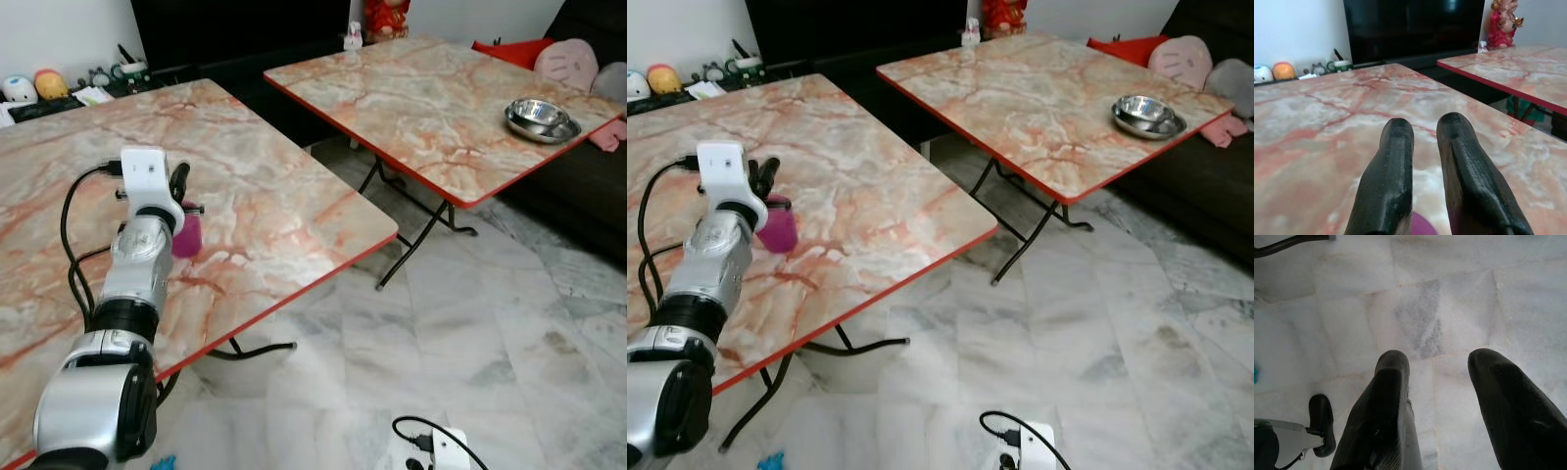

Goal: Setting the table

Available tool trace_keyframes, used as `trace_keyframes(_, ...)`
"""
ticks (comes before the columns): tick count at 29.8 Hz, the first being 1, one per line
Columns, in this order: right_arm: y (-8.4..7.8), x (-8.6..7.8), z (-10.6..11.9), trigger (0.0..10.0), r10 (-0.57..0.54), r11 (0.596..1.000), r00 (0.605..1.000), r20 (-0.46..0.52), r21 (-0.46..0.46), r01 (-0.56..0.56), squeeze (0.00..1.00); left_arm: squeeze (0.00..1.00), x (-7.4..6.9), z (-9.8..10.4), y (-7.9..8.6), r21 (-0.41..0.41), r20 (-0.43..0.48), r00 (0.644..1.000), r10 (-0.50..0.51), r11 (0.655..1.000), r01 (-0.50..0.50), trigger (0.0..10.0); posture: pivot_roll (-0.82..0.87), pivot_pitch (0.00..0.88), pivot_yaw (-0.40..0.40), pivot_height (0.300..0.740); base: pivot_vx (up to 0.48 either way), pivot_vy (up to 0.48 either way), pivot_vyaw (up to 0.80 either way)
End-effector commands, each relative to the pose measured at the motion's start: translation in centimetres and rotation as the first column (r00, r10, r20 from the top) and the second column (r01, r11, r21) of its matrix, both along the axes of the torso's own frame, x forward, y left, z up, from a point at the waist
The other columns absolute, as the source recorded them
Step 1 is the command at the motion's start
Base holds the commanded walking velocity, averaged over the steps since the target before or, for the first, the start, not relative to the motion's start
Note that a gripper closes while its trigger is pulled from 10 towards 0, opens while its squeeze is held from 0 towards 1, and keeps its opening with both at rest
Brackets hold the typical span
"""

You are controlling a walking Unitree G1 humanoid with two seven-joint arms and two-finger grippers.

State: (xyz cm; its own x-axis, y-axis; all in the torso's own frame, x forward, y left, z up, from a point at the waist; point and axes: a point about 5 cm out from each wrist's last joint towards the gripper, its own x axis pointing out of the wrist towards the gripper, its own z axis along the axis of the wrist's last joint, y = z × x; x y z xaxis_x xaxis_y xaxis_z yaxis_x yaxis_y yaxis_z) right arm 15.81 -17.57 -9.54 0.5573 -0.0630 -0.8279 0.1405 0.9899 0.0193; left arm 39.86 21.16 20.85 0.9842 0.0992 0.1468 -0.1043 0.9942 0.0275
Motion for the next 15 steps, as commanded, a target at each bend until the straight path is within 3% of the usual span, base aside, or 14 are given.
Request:
trace_keyframes(1,-0.3,-0.1,0.0,10.0,-0.016,1.0,1.0,-0.003,-0.006,0.016,0.0,0.0,0.0,-0.9,0.1,-0.028,-0.053,0.998,0.024,0.999,-0.025,10.0,0.19,0.0,-0.043,0.74,0.0,0.0,0.0)
trace_keyframes(4,-0.3,-0.2,0.0,10.0,-0.017,1.0,1.0,-0.005,-0.006,0.017,0.0,0.0,-0.1,-1.5,1.0,-0.076,-0.096,0.991,0.088,0.993,-0.095,10.0,0.19,0.0,-0.044,0.74,0.0,0.0,0.0)
trace_keyframes(6,-0.3,-0.2,-0.1,10.0,-0.013,1.0,1.0,-0.008,-0.006,0.013,0.0,0.83,-0.4,-1.9,1.9,-0.089,-0.13,0.984,0.124,0.987,-0.136,10.0,0.19,0.0,-0.045,0.74,0.0,0.0,0.0)
trace_keyframes(7,-0.3,-0.2,-0.1,10.0,-0.013,1.0,1.0,-0.008,-0.006,0.013,0.0,1.0,-0.5,-2.1,2.3,-0.09,-0.138,0.982,0.131,0.985,-0.144,10.0,0.19,0.0,-0.044,0.74,0.0,0.0,0.0)
trace_keyframes(15,-0.2,-0.3,-0.1,10.0,-0.003,1.0,1.0,-0.013,-0.005,0.003,0.0,1.0,-1.7,-2.4,4.0,-0.016,-0.148,0.979,0.139,0.99,-0.143,10.0,0.21,0.0,-0.049,0.74,0.0,0.0,0.0)
